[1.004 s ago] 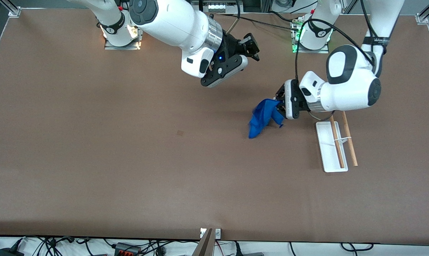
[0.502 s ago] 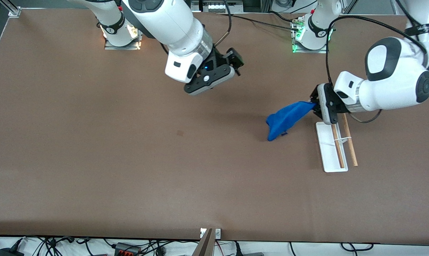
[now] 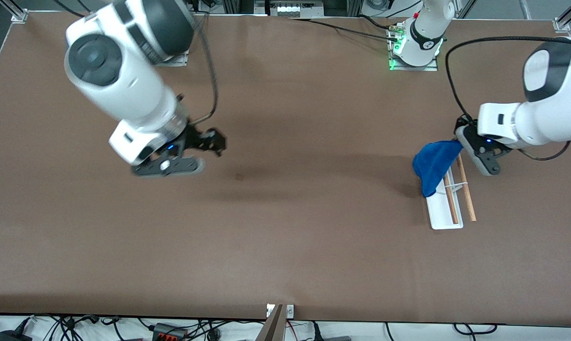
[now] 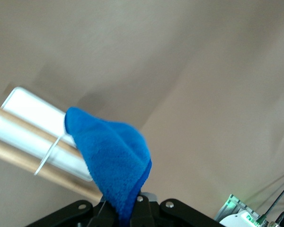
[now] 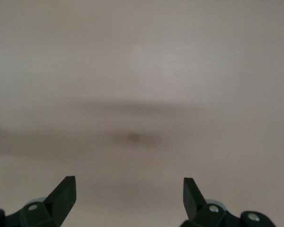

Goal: Pass towel and hang on rack
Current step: 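Carry the towel to the rack while the right gripper withdraws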

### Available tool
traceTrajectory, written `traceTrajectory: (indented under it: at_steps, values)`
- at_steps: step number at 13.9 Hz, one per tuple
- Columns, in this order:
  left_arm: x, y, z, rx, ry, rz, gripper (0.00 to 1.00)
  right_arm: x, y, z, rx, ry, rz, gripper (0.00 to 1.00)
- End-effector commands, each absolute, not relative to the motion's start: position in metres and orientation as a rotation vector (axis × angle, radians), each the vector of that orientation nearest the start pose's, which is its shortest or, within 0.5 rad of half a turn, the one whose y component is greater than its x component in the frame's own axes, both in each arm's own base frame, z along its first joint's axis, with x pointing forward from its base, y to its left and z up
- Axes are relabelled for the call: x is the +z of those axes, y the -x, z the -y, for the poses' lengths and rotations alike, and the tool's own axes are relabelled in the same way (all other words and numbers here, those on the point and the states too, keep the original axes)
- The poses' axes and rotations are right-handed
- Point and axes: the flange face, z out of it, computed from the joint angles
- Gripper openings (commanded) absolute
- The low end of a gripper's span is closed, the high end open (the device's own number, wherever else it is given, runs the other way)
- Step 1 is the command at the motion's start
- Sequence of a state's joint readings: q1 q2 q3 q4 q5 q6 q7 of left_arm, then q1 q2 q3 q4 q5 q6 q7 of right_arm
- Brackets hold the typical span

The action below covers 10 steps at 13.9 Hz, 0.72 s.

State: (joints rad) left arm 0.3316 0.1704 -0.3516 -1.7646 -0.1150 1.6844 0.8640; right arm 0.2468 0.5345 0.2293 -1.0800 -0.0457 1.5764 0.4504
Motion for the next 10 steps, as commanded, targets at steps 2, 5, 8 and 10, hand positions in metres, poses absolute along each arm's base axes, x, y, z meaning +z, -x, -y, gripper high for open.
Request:
traceTrajectory:
  at_steps: [2, 5, 8, 10]
  values:
    - [0.421, -0.597, -0.021, 0.288, 3.133, -1.333, 0.01, 0.467, -0.679, -0.185, 0.211, 3.118, -0.195, 1.0]
    - [0.402, -0.614, -0.067, 0.223, 3.144, -1.41, 0.01, 0.464, -0.691, -0.142, 0.203, 3.116, -0.279, 1.0]
    - [0.388, -0.631, -0.1, 0.208, 3.096, -1.481, 0.01, 0.468, -0.699, -0.099, 0.168, 3.116, -0.234, 1.0]
    - [0.381, -0.633, -0.125, 0.2, 3.09, -1.484, 0.01, 0.478, -0.695, -0.062, 0.156, 3.148, -0.225, 1.0]
